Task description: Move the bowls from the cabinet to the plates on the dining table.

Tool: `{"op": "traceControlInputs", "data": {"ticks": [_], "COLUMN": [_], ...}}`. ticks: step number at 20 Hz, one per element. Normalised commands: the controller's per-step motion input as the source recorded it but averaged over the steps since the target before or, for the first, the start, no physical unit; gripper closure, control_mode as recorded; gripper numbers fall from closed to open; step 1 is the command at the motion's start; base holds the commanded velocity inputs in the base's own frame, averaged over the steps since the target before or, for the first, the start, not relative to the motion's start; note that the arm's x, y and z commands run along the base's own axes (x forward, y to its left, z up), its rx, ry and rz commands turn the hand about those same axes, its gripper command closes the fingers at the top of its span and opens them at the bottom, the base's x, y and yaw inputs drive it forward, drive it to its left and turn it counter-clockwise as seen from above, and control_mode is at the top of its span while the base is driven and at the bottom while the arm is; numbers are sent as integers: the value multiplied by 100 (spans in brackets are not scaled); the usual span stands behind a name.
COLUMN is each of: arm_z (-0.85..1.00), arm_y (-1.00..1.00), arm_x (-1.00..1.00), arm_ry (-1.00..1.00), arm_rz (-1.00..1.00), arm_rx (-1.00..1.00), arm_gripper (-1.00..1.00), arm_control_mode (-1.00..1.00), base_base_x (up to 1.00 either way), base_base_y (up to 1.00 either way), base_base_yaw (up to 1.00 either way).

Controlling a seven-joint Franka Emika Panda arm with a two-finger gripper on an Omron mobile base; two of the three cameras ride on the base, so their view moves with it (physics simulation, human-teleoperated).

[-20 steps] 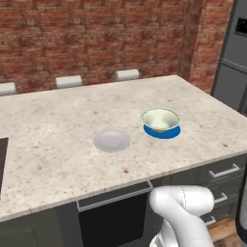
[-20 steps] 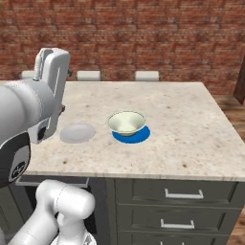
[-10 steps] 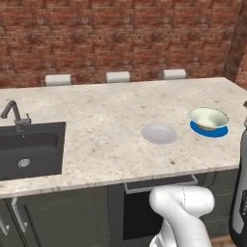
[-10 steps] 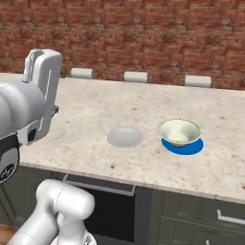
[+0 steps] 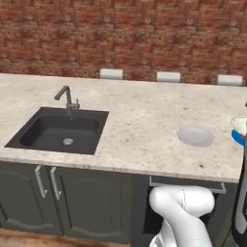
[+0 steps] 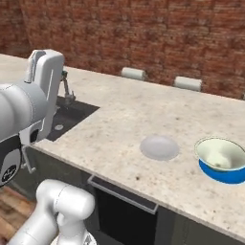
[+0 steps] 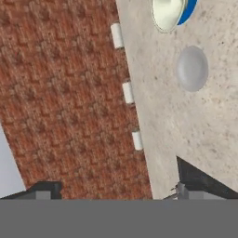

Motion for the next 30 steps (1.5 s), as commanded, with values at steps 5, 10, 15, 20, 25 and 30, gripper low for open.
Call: {"op": "traceControlInputs", "data": {"ticks": [5, 10, 15, 20, 25, 30], "arm_z": [0, 0, 0, 0, 0, 0], "arm_y": [0, 0, 0, 0, 0, 0], "arm_x": [0, 0, 0, 0, 0, 0], "arm_ry": [0, 0, 0, 0, 0, 0], "arm_rz": [0, 0, 0, 0, 0, 0], "arm_rx": [0, 0, 0, 0, 0, 0], "arm_gripper": [-100, -100, -100, -100, -100, -100], "arm_control_mode": [100, 100, 100, 100, 100, 100], "base_base_x": [0, 0, 0, 0, 0, 0], "base_base_y": [0, 0, 0, 0, 0, 0], "base_base_yaw": [50, 50, 50, 50, 50, 50]}}
